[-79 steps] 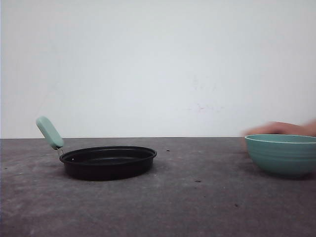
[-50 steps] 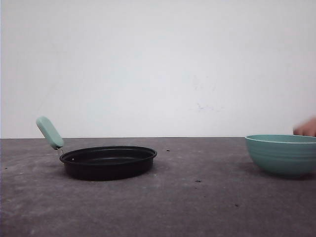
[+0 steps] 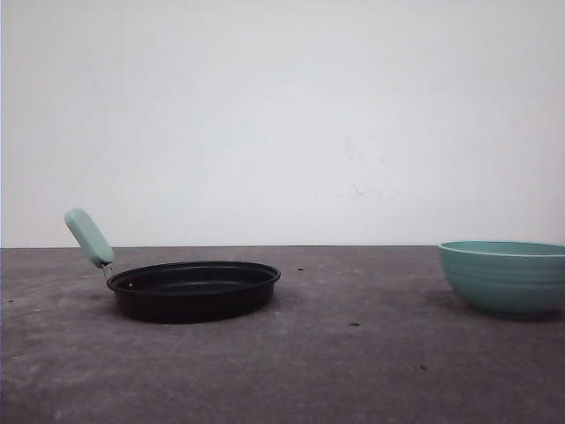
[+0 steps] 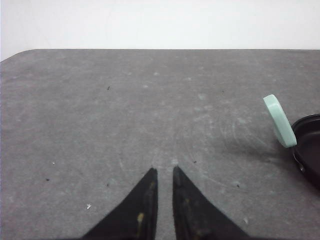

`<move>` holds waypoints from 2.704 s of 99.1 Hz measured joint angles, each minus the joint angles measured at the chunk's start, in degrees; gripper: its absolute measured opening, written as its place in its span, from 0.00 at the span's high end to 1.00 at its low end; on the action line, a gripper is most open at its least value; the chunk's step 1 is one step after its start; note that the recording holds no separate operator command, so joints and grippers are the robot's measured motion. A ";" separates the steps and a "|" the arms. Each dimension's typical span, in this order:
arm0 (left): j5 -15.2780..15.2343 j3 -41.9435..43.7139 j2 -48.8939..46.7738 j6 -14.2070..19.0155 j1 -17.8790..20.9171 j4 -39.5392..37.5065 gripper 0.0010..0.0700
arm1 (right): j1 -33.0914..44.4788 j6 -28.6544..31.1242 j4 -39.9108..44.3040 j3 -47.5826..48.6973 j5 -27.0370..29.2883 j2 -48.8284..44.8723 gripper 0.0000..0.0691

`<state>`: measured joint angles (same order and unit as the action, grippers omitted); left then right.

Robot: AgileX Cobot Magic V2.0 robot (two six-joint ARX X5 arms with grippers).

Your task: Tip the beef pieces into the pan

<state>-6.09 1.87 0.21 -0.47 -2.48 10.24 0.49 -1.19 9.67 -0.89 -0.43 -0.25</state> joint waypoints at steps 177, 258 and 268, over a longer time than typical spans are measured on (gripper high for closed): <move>17.00 25.33 32.26 21.07 -1.99 -5.49 0.18 | -0.96 18.27 4.85 -34.12 -12.17 -29.38 0.33; 17.86 25.46 76.30 21.51 -9.64 -32.96 0.16 | -1.70 17.46 3.15 -34.12 -12.92 -29.81 0.30; 17.84 25.59 79.56 21.53 -9.53 -36.72 0.18 | -1.70 17.46 3.10 -34.12 -12.92 -30.08 0.30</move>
<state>11.75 27.46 79.77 21.06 -12.01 -26.48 -1.21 16.27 12.78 -35.00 -13.34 -30.33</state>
